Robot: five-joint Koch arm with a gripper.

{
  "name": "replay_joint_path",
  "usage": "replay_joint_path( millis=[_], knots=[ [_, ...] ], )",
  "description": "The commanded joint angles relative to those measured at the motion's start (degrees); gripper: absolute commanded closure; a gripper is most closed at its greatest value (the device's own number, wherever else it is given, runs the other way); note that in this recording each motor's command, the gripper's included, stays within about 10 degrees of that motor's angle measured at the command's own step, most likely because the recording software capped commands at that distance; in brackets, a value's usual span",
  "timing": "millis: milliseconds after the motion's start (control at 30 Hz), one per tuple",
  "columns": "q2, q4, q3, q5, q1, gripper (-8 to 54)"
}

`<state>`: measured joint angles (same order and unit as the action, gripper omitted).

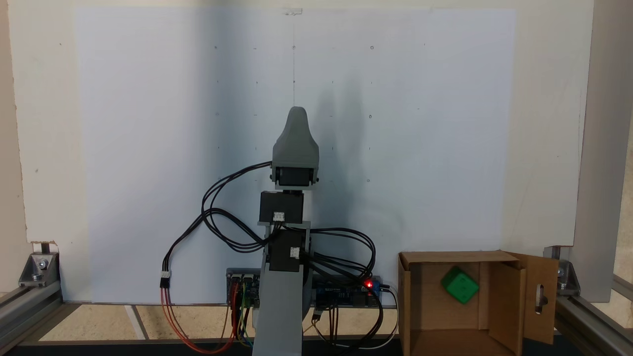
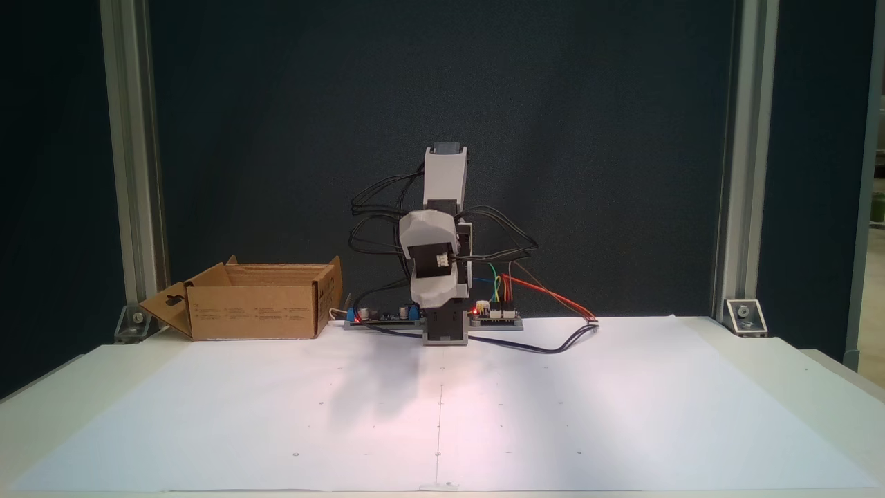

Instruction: Grasp a green dice and put it in the bin.

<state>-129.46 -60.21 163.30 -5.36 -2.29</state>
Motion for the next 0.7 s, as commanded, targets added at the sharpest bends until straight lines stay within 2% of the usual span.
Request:
replay_joint_path(
  millis=[0,267,667],
  knots=[
    [-6.24,-9.56,0.09,-1.67,0.44,1.6],
    [-6.24,-27.40,10.81,-1.41,0.26,1.5],
    [-6.15,-27.86,15.82,-1.23,-0.09,1.1]
  ],
)
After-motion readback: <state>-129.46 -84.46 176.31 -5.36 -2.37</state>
